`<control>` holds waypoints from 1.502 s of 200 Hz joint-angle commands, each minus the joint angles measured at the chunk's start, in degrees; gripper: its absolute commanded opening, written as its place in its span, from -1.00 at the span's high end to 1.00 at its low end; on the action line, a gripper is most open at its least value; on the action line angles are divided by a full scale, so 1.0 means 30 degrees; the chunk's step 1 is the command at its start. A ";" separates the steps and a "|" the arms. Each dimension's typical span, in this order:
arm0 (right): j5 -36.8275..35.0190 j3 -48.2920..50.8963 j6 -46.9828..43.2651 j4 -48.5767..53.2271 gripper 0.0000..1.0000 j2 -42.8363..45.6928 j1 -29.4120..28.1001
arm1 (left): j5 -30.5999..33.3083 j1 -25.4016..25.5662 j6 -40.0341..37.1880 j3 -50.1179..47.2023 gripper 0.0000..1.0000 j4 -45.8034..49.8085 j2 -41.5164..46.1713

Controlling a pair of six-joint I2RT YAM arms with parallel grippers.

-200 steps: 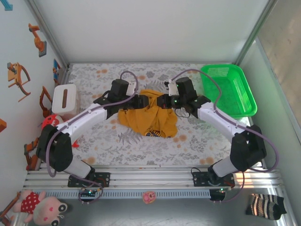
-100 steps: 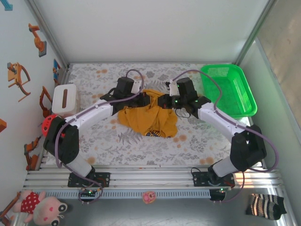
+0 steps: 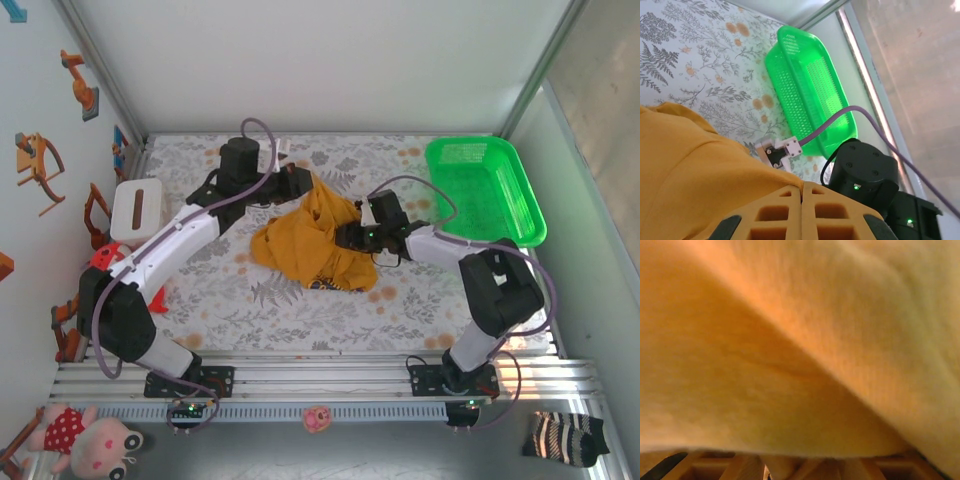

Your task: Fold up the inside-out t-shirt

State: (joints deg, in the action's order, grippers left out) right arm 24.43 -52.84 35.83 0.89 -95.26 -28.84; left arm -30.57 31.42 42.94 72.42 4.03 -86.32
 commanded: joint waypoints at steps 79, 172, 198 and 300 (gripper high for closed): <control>-0.3572 -0.4513 -0.2117 0.7363 0.10 0.6025 -0.1380 | 0.0316 -0.0385 0.5076 -0.0481 1.00 -0.1988 0.0735; -0.3594 -0.8252 -0.2230 0.5638 0.46 0.1426 -0.3218 | 0.0716 -0.0090 0.5218 -0.0077 1.00 -0.1034 0.0796; -0.3133 -0.7926 -0.3005 0.5762 1.00 0.1694 -0.3076 | 0.0871 -0.0730 0.5281 -0.0066 1.00 -0.0622 0.0782; 0.0907 -0.5811 -0.3811 0.4738 1.00 0.4418 -0.1304 | -0.1303 -0.3046 0.2926 0.0567 -0.03 0.0186 -0.0344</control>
State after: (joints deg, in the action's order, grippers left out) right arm 24.29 -71.94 24.80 16.01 -81.82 -33.87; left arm -32.84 22.76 54.22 74.89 5.08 -89.49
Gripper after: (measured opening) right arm 0.048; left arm 0.452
